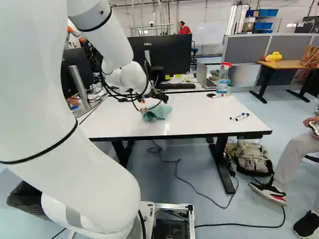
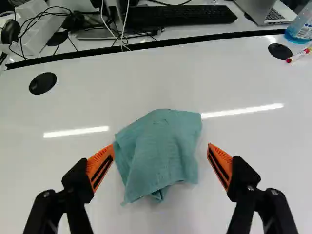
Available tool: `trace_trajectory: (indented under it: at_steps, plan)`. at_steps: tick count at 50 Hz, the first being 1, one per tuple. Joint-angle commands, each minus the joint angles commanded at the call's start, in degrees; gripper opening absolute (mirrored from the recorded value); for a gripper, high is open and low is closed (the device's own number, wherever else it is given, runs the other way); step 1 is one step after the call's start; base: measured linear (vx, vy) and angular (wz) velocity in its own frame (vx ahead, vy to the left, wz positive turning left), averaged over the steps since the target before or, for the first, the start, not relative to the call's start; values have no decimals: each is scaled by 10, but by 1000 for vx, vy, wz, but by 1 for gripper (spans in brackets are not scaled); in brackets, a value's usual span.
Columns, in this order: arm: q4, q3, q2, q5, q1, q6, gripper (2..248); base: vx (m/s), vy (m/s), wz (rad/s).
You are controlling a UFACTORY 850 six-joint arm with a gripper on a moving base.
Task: Clean the table with the green towel
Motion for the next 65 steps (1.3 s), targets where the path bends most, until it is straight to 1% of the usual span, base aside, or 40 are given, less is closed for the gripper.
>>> trace_trajectory:
  at_steps: [15, 30, 43, 65]
  plan:
    - [-1, 32, 13, 42, 4, 0, 247, 0, 0, 0]
    - [-3, 74, 32, 99, 9, 0, 247, 0, 0, 0]
    - [-5, 120, 51, 160, 14, 0, 247, 0, 0, 0]
    - [-8, 209, 89, 279, 24, 0, 247, 0, 0, 0]
